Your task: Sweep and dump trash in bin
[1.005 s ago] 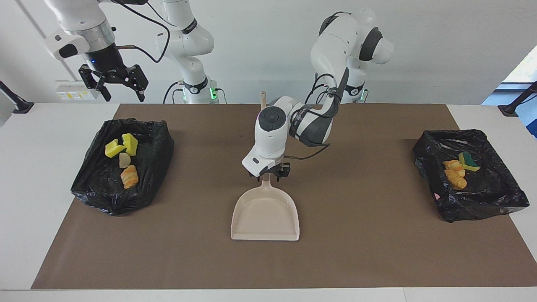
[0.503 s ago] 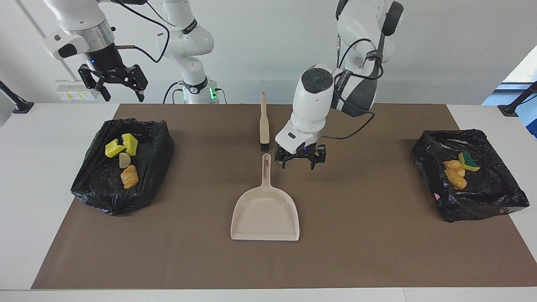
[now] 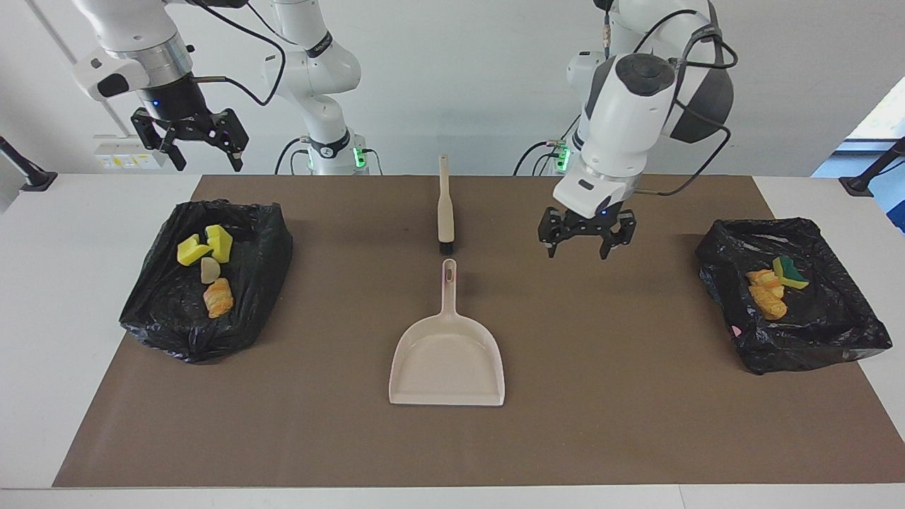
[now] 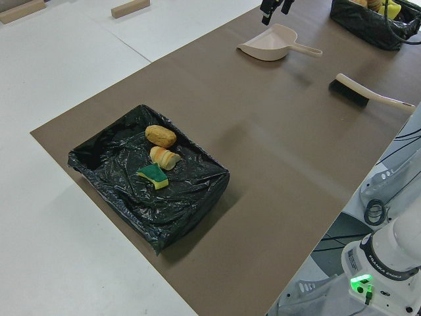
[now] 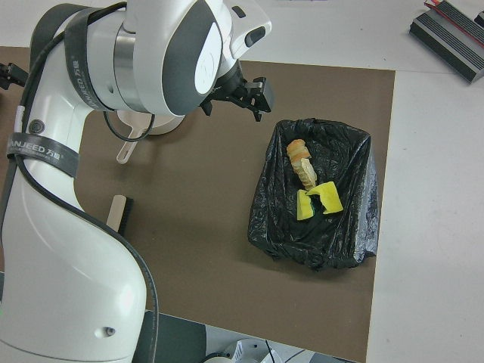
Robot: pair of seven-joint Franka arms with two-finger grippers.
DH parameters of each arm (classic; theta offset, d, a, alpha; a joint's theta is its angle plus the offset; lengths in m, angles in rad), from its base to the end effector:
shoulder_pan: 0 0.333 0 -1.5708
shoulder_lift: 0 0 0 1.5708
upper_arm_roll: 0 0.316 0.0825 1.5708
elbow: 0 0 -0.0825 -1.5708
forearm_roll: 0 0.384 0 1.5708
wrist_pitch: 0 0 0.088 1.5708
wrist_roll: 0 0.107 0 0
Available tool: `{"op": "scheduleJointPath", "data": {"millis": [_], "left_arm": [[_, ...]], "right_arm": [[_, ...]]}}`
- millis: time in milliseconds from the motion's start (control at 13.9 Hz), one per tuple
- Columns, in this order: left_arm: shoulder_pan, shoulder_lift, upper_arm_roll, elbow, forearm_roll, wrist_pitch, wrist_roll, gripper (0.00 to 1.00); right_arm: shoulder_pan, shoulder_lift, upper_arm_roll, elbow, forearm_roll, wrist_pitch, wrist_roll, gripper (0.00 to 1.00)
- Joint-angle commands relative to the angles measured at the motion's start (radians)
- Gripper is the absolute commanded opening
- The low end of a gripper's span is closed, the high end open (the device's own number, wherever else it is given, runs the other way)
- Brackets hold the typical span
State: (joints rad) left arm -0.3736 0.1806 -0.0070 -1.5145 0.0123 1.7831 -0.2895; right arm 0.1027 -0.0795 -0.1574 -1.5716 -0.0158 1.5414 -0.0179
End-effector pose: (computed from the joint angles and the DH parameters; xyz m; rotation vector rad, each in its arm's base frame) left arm 0.5820 -0.2313 0.5645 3.1166 -0.1450 0.1353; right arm 0.5259 -0.0344 0.6639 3.1351 -0.0587 0.0755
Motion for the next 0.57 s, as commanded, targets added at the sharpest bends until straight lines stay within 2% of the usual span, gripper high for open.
{"op": "scheduleJointPath", "data": {"millis": [0, 287, 503], "left_arm": [[0.089, -0.088, -0.011, -0.046, 0.009, -0.024, 0.129, 1.0], [0.197, -0.125, -0.002, 0.003, 0.0, -0.118, 0.329, 1.0], [0.264, -0.141, -0.005, 0.068, -0.011, -0.244, 0.435, 1.0]], "right_arm": [[-0.008, -0.011, -0.001, -0.005, 0.01, -0.007, 0.007, 1.0], [-0.017, -0.034, -0.007, -0.039, 0.007, -0.021, 0.007, 1.0], [-0.024, -0.04, -0.01, -0.047, 0.005, -0.018, 0.006, 1.0]]}}
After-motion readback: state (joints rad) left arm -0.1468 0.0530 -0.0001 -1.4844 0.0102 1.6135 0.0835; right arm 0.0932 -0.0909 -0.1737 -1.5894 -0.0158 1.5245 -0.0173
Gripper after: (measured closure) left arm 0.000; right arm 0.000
